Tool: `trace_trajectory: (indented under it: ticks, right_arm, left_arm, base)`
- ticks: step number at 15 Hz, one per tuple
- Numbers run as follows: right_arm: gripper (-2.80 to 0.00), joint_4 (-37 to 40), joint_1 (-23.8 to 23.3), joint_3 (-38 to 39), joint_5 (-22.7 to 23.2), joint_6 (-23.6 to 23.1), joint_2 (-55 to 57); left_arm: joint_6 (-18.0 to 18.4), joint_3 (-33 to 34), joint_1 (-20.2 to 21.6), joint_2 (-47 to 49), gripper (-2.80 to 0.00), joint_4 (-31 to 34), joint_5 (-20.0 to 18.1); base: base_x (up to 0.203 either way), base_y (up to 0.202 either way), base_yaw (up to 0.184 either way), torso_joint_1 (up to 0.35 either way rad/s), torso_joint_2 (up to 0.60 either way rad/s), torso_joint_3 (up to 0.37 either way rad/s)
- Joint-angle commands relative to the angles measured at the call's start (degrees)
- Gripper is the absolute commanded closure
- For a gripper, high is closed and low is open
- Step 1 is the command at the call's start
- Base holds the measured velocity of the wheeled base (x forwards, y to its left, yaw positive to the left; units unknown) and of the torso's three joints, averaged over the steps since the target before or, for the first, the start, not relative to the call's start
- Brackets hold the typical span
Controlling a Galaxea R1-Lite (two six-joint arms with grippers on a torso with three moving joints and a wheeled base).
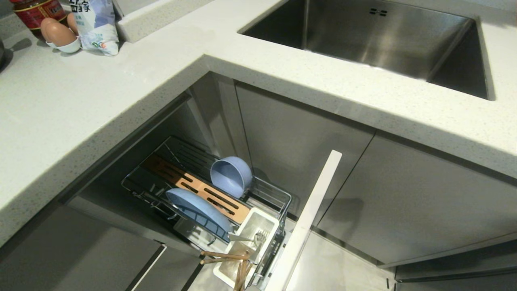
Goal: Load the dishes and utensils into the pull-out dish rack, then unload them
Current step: Take the plate out of the cupboard
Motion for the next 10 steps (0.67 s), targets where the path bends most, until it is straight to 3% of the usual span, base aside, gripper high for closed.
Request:
trace_trajectory:
  ticks: [1,3,7,10]
  right_arm:
    - [0.00,0.0,0.0,0.0,0.0,0.0,0.0]
    - [0.00,0.0,0.0,0.0,0.0,0.0,0.0]
    - [0.00,0.0,0.0,0.0,0.0,0.0,0.0]
    - [0.00,0.0,0.0,0.0,0.0,0.0,0.0]
  left_arm:
    - [0.7,-8.3,-0.1,1.1,0.00,2.9,-0.8]
    - [2.4,-21.4,0.0,5.9,0.00,7.8,-1.6]
    - [3.6,-45.2,1.6,27.1,0.00,10.6,-0.6]
    - [3.9,-55.4,2.3,41.0,0.00,8.9,4.7]
  base:
    - [0.000,0.000,0.000,0.000,0.00,0.000]
    - [0.000,0.000,0.000,0.000,0.00,0.000]
    - [0.000,0.000,0.000,0.000,0.00,0.000]
    - [0.000,0.000,0.000,0.000,0.00,0.000]
